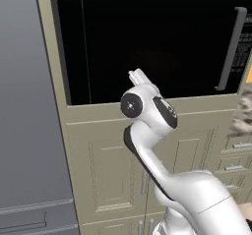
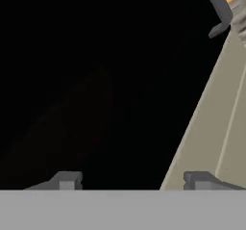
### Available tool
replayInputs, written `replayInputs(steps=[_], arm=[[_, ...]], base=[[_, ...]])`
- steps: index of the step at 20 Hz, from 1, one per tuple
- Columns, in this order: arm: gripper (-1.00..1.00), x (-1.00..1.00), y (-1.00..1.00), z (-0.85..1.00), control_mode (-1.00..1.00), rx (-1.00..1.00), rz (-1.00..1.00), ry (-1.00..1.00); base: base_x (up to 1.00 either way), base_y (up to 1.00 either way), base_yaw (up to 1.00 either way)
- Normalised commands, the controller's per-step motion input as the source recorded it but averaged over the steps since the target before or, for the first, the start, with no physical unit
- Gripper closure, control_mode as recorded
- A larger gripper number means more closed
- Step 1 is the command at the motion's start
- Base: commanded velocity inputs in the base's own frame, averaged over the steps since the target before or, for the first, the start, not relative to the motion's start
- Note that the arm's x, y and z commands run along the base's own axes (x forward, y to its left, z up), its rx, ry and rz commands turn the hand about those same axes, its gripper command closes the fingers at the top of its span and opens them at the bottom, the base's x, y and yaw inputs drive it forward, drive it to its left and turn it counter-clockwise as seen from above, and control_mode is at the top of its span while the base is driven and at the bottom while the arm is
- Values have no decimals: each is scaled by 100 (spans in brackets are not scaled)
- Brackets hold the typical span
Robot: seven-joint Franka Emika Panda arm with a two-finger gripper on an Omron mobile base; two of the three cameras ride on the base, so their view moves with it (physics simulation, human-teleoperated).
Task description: Remove the apple from the bowl and place it on the small plate. Then place the bowl with only the steak in the microwave, close the door, and press the start button to microwave the steak.
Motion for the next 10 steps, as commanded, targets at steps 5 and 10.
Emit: replayInputs(steps=[5, 10], arm=[[-100, -13, -28, -7, -100, 8, 7, 9], [-100, -100, -84, 70, -100, 53, 0, -3]], base=[[0, 0, 0], [0, 0, 0]])
